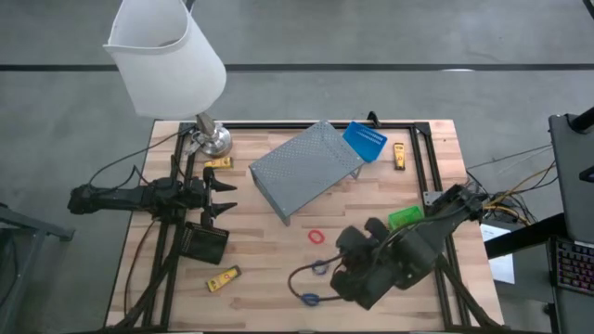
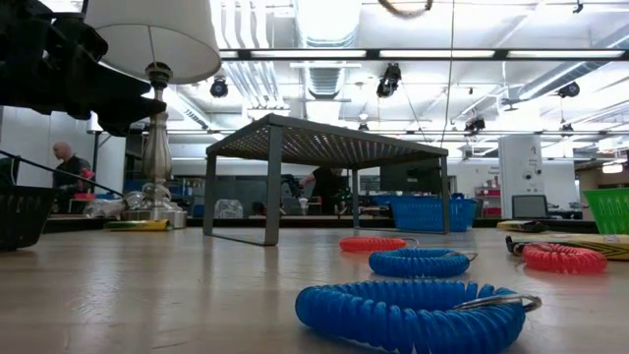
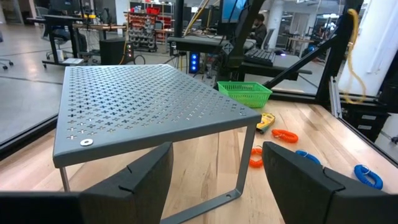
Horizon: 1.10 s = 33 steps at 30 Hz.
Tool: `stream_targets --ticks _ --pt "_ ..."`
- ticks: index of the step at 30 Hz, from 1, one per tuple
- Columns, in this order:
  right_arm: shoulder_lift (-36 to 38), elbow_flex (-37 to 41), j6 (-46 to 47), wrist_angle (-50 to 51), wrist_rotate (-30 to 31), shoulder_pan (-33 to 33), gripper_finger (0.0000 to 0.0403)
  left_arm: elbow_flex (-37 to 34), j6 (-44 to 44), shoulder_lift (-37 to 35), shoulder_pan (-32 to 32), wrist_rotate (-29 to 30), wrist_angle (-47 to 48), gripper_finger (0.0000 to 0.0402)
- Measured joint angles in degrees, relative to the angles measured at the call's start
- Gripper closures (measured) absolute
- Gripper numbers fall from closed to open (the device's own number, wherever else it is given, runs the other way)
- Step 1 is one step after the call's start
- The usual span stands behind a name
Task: Pick & Place Office Desk Supplies
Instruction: Put the yellow rubber band into the green basket
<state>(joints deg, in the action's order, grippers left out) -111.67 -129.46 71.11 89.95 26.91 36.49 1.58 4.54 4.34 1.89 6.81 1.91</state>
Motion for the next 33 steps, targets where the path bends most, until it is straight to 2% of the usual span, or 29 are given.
stream_targets --ticks 12,19,26,33 --pt "21.9 27.5 17.6 0.1 -0.1 1.2 0.0394 0.0 0.0 0.0 0.0 0.0 0.0 0.0149" --pt "35.3 39.6 26.5 0.1 -0.9 2.7 0.0394 0.0 0.0 0.0 0.0 0.0 0.0 0.0149" --pt "46.6 48.3 30.6 0.1 -6.7 2.8 0.0394 0.0 0.0 0.0 0.0 0.0 0.0 0.0149" --pt "52.7 54.7 30.9 0.1 -15.4 2.8 0.0394 0.0 0.0 0.0 0.0 0.0 0.0 0.0149"
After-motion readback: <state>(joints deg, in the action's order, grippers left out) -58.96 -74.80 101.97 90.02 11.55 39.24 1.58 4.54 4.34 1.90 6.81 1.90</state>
